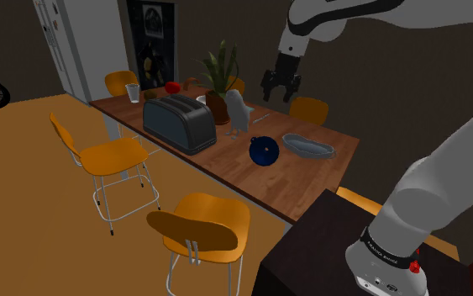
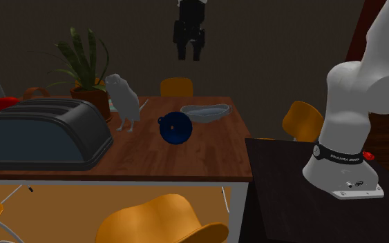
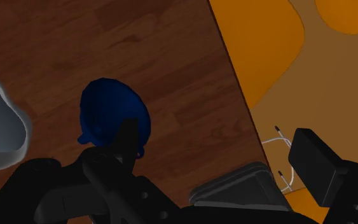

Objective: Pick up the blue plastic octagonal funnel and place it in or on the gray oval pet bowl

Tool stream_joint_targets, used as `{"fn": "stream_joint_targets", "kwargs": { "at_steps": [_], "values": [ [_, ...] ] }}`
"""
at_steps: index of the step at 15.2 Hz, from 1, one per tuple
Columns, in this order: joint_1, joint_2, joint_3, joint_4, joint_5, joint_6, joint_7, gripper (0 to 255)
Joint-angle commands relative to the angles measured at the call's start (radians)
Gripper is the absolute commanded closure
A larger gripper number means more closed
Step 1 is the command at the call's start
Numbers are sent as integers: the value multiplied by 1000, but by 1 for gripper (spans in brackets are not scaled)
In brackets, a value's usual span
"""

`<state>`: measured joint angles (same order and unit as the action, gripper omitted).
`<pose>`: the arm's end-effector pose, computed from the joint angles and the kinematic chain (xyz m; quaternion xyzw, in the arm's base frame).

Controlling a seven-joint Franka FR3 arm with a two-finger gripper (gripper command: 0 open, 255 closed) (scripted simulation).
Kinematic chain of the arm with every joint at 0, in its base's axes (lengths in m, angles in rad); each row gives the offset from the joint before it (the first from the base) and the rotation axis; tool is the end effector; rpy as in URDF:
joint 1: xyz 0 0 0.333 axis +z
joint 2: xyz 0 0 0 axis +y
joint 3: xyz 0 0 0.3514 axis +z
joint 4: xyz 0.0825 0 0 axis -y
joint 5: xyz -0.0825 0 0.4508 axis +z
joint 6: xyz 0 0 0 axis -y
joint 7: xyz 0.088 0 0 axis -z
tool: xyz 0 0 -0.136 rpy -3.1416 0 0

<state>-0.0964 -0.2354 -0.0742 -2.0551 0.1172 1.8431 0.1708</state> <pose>0.5407 -0.0827 0.5295 -0.9808 0.1835 -0.0112 0.0652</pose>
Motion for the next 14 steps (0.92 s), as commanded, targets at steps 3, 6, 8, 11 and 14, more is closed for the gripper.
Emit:
{"fn": "stream_joint_targets", "kwargs": {
  "at_steps": [3,6,8,11,14],
  "values": [
    [-20,153,-23,89,14,13,31,0],
    [-35,268,-38,163,28,15,53,0],
    [-46,345,-49,216,40,13,68,0],
    [-65,460,-63,300,59,3,89,0],
    [-87,575,-76,391,80,-12,111,0]
  ]
}}
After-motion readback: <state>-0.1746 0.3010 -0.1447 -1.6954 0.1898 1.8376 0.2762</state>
